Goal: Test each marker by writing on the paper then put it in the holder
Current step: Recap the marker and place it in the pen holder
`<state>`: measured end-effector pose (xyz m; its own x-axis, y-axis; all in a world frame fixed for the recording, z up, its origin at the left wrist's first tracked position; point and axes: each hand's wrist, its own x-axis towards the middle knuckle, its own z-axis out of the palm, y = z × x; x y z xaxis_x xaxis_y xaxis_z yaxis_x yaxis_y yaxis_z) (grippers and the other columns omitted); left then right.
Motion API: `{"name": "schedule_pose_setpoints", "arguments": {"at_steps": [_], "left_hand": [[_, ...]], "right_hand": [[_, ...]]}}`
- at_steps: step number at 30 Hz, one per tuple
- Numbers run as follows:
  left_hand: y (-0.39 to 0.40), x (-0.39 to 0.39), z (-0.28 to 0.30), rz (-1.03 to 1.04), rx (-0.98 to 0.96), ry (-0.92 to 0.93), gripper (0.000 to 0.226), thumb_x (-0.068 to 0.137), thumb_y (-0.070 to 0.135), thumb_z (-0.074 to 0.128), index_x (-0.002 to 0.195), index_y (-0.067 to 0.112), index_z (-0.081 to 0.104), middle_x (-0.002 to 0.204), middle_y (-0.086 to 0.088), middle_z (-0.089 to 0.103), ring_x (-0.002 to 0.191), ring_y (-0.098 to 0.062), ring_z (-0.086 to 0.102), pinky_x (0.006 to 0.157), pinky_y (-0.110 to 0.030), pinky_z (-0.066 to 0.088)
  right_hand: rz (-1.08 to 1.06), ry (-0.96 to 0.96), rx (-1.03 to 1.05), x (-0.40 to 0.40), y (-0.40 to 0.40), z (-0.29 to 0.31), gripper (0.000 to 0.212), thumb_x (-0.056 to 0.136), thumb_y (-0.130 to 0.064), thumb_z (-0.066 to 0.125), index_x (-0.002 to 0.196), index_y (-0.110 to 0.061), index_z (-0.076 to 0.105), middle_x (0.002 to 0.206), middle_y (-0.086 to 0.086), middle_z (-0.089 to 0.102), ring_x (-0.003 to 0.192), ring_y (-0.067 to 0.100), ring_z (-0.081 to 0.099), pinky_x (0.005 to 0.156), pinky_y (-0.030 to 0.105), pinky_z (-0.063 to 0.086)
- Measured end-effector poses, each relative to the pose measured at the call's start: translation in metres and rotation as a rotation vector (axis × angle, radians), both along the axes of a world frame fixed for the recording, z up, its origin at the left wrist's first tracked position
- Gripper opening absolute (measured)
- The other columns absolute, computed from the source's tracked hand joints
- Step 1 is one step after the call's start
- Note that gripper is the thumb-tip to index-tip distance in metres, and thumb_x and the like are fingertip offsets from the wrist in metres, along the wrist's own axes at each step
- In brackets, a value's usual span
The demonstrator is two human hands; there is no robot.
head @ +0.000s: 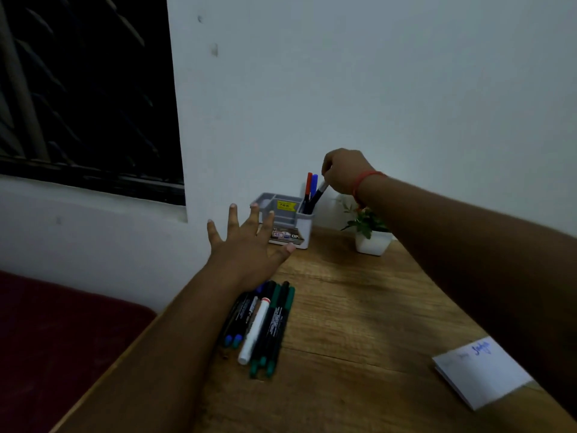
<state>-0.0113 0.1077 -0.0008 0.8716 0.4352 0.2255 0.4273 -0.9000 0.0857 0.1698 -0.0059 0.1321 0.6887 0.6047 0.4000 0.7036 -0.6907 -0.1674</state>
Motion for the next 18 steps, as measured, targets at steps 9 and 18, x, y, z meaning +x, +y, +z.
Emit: {"name": "schedule_pose_setpoints", "arguments": {"at_steps": [9, 18], "left_hand": [[-0.002, 0.000, 0.000, -0.003, -0.025, 0.031, 0.088, 0.085, 0.082, 0.006, 0.155, 0.034, -0.017, 0.164, 0.001, -0.025, 0.146, -0.031, -0.031, 0.113, -0.069, -0.010], [0.000, -0.001, -0.003, -0.002, -0.044, 0.065, 0.088, 0.086, 0.082, 0.009, 0.156, 0.034, -0.016, 0.164, -0.001, -0.023, 0.147, -0.031, -0.030, 0.113, -0.069, -0.012]], "right_hand": [[-0.030, 0.127, 0.082, 0.008, 0.038, -0.024, 0.041, 0.093, 0.001, 0.056, 0.130, 0.004, 0.039, 0.123, 0.028, 0.058, 0.101, 0.038, 0.062, 0.071, 0.033, 0.043], [-0.053, 0.046, 0.176, 0.012, 0.041, -0.032, 0.042, 0.092, 0.004, 0.052, 0.131, 0.002, 0.037, 0.123, 0.027, 0.053, 0.102, 0.038, 0.060, 0.076, 0.037, 0.046]]}}
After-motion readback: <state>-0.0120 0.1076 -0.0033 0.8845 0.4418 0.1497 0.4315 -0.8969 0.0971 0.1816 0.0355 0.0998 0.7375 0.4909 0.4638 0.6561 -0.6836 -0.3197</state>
